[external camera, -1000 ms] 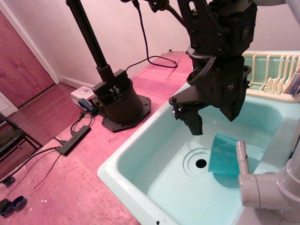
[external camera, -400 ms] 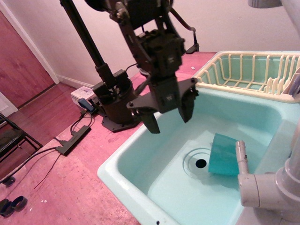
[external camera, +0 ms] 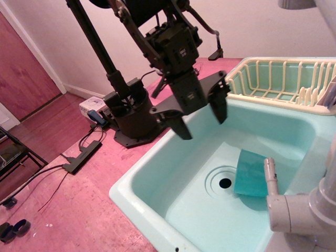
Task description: Flip cup upright
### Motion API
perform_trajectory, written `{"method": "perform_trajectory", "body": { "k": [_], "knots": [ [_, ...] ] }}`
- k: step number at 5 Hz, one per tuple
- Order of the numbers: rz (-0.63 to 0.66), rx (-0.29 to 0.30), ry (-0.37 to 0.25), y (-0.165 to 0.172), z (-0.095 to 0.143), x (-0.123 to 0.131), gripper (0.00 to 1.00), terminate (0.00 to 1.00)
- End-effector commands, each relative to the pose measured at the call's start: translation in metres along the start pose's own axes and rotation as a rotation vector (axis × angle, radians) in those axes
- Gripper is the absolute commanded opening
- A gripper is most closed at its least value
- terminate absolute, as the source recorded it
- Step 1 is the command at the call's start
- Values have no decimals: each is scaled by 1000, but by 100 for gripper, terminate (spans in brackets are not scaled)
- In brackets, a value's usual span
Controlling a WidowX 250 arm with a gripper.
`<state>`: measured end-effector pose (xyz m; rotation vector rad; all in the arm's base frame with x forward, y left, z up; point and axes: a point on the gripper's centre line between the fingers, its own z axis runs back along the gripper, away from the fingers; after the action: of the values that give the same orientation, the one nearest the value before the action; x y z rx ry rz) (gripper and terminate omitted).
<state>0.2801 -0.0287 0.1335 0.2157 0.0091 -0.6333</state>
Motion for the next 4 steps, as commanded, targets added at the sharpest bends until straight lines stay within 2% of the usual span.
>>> {"method": "perform_trajectory", "body": {
  "k": [1,2,4],
  "knots": [
    [-68,186,-102,31,15,9,100,0],
    [-82,221,-133,31,12,14,100,0],
    [-75,218,-219,5,-5,28,100,0]
  ]
}}
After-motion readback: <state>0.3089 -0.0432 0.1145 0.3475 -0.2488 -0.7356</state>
